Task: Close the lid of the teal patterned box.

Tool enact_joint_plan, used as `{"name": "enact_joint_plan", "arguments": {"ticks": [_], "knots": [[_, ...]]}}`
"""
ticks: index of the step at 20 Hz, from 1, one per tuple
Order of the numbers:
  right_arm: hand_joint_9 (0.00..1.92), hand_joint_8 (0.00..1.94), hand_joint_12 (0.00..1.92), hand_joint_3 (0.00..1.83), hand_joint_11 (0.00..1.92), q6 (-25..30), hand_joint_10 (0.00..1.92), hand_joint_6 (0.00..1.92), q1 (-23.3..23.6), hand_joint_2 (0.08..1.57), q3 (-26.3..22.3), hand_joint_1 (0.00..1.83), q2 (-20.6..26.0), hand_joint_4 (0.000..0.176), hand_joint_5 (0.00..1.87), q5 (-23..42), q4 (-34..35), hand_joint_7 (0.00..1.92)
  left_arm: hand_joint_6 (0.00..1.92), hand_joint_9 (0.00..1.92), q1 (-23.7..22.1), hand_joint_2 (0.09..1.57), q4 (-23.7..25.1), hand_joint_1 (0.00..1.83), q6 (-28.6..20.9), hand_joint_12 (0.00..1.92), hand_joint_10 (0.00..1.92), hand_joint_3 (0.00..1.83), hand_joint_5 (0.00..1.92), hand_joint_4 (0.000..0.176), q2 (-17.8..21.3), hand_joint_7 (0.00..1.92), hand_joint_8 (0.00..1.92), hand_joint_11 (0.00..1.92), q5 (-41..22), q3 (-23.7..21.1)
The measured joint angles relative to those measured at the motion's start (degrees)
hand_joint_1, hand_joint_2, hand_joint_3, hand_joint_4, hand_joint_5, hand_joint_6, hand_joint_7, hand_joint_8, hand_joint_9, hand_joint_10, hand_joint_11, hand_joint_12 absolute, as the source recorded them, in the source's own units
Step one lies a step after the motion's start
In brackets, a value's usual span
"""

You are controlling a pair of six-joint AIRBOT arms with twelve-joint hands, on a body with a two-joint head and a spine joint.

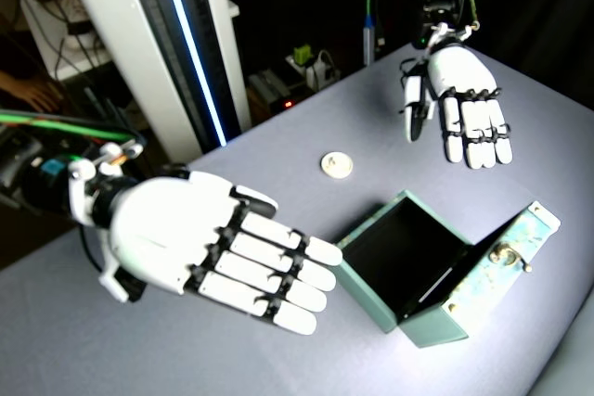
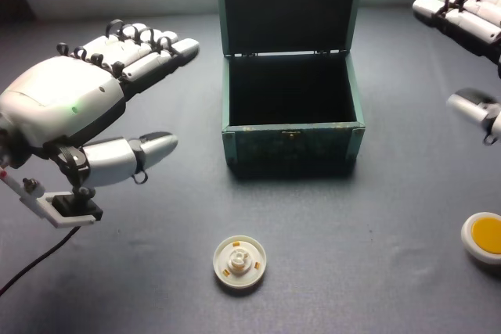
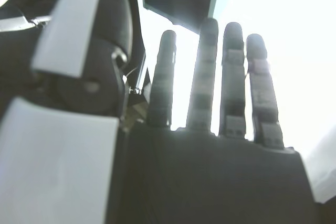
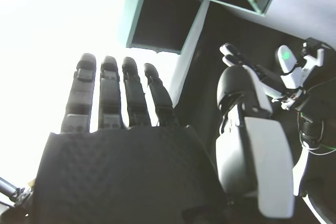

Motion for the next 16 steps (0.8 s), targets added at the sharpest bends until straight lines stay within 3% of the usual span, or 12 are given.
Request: {"name": "enact_joint_plan", "arguments": {"ticks": [3,6,8,10,11,12,13,16], "knots": [[0.04,0.01,1.02,0.0,0.0,0.2,0.02,0.01,0.8,1.42,0.8,0.64,-0.6,0.0,0.06,-0.3,0.2,0.02,0.0,0.0,0.0,1.37,-0.2,0.33,0.0,0.0,0.0,0.01,0.0,0.049,0.0,0.0,0.0,0.0,0.0,0.2],[0.02,0.0,1.08,0.01,0.0,0.1,0.02,0.0,2.8,1.44,2.5,0.49,-2.0,0.0,0.03,-0.5,1.2,0.0,0.0,0.0,-0.4,1.38,0.0,0.33,0.0,0.0,0.0,0.02,0.0,0.028,-0.3,0.0,0.0,0.0,0.2,0.4],[0.03,0.0,1.3,0.0,0.0,0.2,0.04,0.0,5.4,1.46,4.5,0.44,-3.8,0.0,0.0,-2.0,1.7,0.0,0.0,0.0,-1.1,1.38,0.2,0.37,0.0,0.0,0.0,0.01,0.0,0.066,-1.0,0.0,0.0,0.0,0.9,1.0],[0.05,0.0,1.33,0.0,0.0,0.1,0.06,0.0,8.0,1.42,6.3,0.29,-5.3,0.0,0.0,-3.8,1.8,0.0,0.0,0.0,-1.7,1.39,0.9,0.38,-0.3,0.0,0.0,0.01,0.0,0.08,-1.9,0.0,0.0,0.0,1.5,1.6],[0.01,0.0,1.42,0.0,0.0,0.1,0.26,0.0,9.3,1.4,7.4,0.31,-6.2,0.0,0.0,-4.6,1.8,0.0,0.0,0.0,-2.2,1.4,1.0,0.37,-0.4,0.0,0.0,0.01,0.0,0.082,-2.3,0.0,0.0,0.0,2.1,1.8],[0.0,0.0,1.56,0.0,0.0,0.1,0.38,0.0,10.5,1.38,8.6,0.31,-7.3,0.0,0.0,-5.9,1.9,0.0,0.0,0.0,-2.5,1.4,1.5,0.34,-0.5,0.0,0.0,0.01,0.0,0.097,-2.8,0.0,0.0,0.0,2.8,2.3],[0.0,0.0,1.5,0.0,0.0,0.1,0.33,0.0,12.1,1.37,10.2,0.26,-8.7,0.0,0.0,-7.3,2.4,0.0,0.0,0.0,-2.9,1.39,1.6,0.33,-0.9,0.0,0.0,0.0,0.0,0.107,-3.4,0.0,0.0,0.0,3.1,2.7],[0.0,0.0,0.93,0.0,0.0,0.1,0.05,0.0,15.1,1.39,13.8,0.12,-11.6,0.0,0.0,-11.3,3.4,0.0,0.0,0.0,-3.8,1.38,2.1,0.29,-1.4,0.0,0.0,0.0,0.0,0.078,-4.6,0.0,0.0,0.0,4.5,4.0]]}}
